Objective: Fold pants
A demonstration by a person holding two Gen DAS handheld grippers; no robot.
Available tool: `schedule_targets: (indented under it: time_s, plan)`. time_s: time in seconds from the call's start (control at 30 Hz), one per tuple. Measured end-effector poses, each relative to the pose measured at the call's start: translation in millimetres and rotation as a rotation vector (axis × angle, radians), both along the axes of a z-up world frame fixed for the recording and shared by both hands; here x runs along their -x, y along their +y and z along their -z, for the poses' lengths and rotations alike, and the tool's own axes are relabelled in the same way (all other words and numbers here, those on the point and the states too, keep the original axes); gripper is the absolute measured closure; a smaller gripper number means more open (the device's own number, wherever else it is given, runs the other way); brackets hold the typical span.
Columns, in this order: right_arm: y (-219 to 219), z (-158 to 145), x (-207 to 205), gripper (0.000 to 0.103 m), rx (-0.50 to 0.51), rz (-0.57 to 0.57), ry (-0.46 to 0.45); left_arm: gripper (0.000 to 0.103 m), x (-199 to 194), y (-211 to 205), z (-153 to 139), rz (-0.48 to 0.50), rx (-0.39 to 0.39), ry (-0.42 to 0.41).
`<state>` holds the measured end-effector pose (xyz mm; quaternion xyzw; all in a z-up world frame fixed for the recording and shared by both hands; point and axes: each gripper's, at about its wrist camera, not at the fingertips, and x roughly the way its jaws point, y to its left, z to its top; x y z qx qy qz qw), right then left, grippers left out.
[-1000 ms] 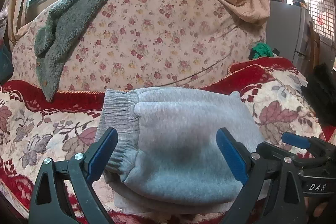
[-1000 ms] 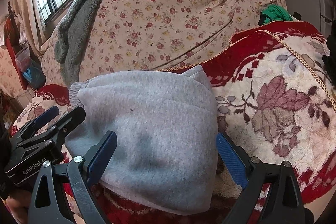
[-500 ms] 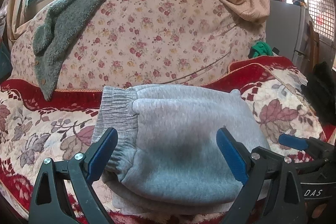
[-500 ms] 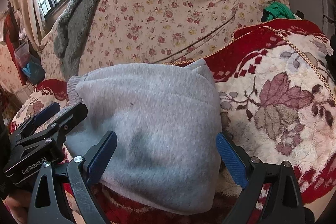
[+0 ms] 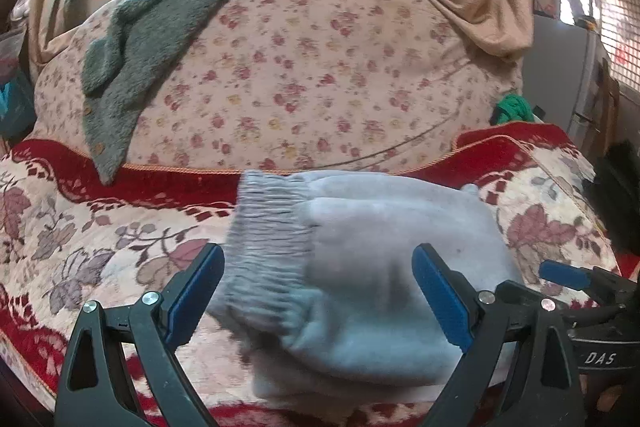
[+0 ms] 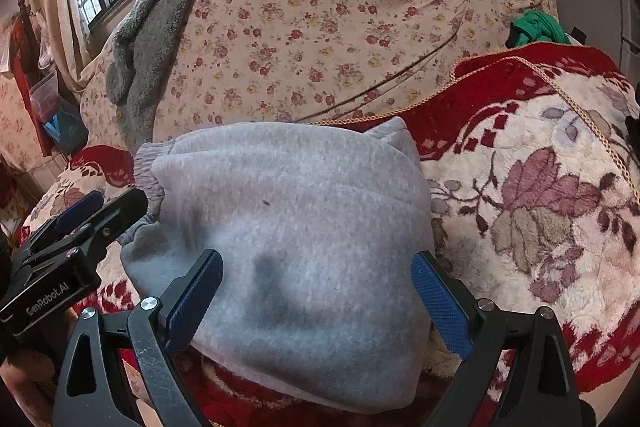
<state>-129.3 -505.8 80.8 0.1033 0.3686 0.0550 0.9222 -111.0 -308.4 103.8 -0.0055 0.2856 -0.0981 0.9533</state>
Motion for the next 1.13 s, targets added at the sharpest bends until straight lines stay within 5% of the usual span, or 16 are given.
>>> schedule_targets:
  time_s: [0.53, 1.13]
  plan:
    - [42, -6, -13, 0.005, 0.049, -0.075, 0.014, 0.008, -9, 43, 6, -0.065, 0.030, 0.021]
    - [24, -6, -8, 0.005, 0.047, -0.031, 0.023, 0.008, 0, -1, 5, 0.059, -0.011, -0.025]
